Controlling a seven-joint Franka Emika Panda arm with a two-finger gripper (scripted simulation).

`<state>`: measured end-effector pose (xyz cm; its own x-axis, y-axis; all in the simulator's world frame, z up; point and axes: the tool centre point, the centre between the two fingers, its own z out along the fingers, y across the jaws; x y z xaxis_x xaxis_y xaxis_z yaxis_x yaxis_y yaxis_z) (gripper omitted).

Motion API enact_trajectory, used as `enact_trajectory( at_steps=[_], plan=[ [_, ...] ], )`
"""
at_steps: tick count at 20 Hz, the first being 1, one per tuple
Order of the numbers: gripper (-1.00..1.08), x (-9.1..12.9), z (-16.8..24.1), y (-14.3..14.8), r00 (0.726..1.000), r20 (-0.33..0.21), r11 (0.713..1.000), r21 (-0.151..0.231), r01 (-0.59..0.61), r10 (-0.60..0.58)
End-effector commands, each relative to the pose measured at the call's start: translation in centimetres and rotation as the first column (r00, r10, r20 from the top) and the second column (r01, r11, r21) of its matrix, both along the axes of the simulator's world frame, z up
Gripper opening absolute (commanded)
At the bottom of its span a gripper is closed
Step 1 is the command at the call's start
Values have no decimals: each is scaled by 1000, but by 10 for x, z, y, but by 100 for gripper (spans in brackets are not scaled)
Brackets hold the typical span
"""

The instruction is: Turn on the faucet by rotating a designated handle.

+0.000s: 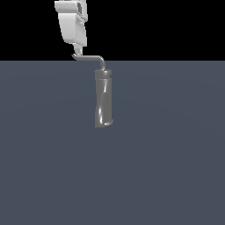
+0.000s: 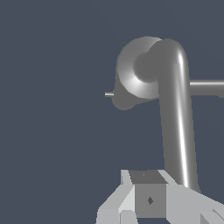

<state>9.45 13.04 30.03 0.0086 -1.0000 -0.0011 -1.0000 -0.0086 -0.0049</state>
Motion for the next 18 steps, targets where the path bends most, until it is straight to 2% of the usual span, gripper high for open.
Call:
enact_trajectory(
  at_steps=[1,18],
  plan=[
    [-100,-8,0,0,1000,-6,1000,-1,0,0],
    [-100,-49,0,2,1000,-5,1000,-1,1,-1]
  ],
)
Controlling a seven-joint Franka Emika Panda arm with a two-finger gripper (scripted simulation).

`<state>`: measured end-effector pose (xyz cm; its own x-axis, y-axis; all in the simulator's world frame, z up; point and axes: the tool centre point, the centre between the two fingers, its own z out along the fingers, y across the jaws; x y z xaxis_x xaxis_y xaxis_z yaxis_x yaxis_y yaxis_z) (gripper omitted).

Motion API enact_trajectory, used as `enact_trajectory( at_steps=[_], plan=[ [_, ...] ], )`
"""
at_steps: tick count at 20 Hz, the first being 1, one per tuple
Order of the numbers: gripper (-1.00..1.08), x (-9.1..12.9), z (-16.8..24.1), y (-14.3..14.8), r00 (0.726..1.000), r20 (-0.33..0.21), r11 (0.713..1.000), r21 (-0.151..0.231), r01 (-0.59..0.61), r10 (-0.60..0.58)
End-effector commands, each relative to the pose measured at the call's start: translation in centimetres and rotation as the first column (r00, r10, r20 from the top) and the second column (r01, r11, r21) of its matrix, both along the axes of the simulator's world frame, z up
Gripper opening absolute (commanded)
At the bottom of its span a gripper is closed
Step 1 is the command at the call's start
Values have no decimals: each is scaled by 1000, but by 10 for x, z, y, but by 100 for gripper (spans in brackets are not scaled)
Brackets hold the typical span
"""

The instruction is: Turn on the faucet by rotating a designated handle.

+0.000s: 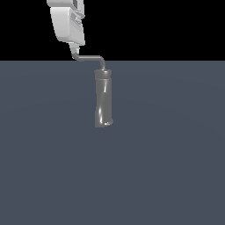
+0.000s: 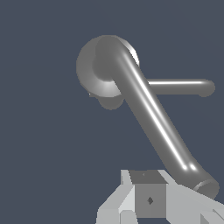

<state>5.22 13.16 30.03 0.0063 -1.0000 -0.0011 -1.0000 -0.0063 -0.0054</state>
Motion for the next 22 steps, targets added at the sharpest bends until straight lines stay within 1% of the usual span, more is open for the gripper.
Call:
enact_trajectory(
  at_steps=[1,2,22],
  plan=[
    [-100,-7,0,1,1000,-5,1000,-1,-2,2],
    [-100,-2,0,0,1000,0,1000,-3,0,0],
    [-100,-49,0,-38,1000,-4,1000,-1,-1,1]
  ],
)
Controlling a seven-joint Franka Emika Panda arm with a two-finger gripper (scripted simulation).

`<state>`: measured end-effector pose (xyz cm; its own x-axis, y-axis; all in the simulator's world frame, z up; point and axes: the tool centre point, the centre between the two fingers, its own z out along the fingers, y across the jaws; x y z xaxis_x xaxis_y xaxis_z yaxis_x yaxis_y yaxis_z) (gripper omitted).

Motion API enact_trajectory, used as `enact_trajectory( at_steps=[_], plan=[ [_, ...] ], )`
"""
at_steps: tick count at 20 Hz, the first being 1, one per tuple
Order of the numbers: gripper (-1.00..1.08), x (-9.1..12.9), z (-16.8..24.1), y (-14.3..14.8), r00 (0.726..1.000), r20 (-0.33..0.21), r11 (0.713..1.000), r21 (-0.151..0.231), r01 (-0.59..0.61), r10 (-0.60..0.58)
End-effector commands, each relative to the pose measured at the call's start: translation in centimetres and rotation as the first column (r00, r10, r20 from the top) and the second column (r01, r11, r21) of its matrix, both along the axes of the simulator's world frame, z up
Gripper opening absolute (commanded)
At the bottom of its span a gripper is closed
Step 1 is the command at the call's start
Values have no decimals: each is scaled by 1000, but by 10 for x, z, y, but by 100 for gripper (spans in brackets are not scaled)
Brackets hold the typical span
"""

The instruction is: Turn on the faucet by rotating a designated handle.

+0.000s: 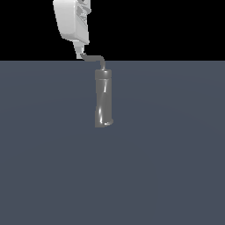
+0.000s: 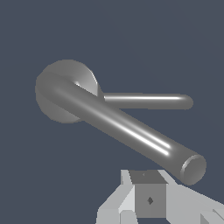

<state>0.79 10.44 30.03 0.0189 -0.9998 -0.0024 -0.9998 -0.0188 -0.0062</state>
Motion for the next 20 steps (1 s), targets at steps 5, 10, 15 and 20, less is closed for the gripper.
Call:
enact_trajectory(
  at_steps=[5,10,15,20],
  plan=[
    [-100,-17,0,-20,1000,-6,1000,-2,11,-11],
    [-100,-17,0,-29,1000,-2,1000,-3,4,-4],
    [-100,-21,0,-64,1000,-4,1000,-3,7,-7],
    [-100,-24,0,-100,1000,-6,1000,-2,11,-11]
  ],
)
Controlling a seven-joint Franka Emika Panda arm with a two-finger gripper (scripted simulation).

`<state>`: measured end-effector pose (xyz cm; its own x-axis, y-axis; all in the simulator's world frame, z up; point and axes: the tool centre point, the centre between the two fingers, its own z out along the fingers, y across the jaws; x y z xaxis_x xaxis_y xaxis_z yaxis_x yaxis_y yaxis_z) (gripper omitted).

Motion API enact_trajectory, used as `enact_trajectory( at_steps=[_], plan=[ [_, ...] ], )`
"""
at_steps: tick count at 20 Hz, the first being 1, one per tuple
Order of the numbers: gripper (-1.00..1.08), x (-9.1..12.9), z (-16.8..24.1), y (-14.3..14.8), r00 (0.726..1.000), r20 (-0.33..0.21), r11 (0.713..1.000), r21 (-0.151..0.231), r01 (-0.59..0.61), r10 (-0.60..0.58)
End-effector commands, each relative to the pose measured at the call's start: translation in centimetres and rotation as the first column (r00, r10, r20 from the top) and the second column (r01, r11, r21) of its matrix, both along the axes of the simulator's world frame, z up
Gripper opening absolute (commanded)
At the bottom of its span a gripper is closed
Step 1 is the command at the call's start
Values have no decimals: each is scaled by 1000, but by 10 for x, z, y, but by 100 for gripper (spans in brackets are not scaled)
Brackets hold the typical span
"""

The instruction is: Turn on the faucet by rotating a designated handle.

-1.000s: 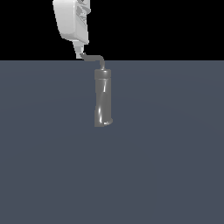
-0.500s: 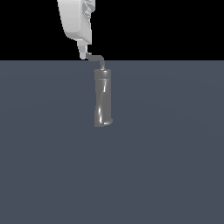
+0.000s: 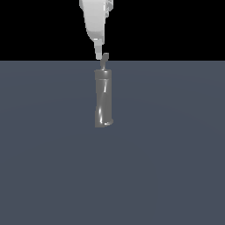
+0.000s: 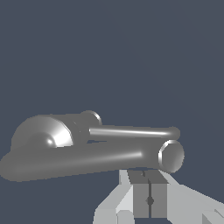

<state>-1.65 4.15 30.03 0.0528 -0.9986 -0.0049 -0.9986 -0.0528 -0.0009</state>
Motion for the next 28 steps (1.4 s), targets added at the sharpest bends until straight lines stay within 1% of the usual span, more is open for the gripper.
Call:
enact_trajectory(
  at_steps=[1,2,28],
  plan=[
    [-100,0,0,-37,999,0,999,-5,45,-45],
    [-100,0,0,-4,1000,0,1000,0,0,0],
    [-100,50,0,-89,999,-1,999,-4,41,-41]
  ],
)
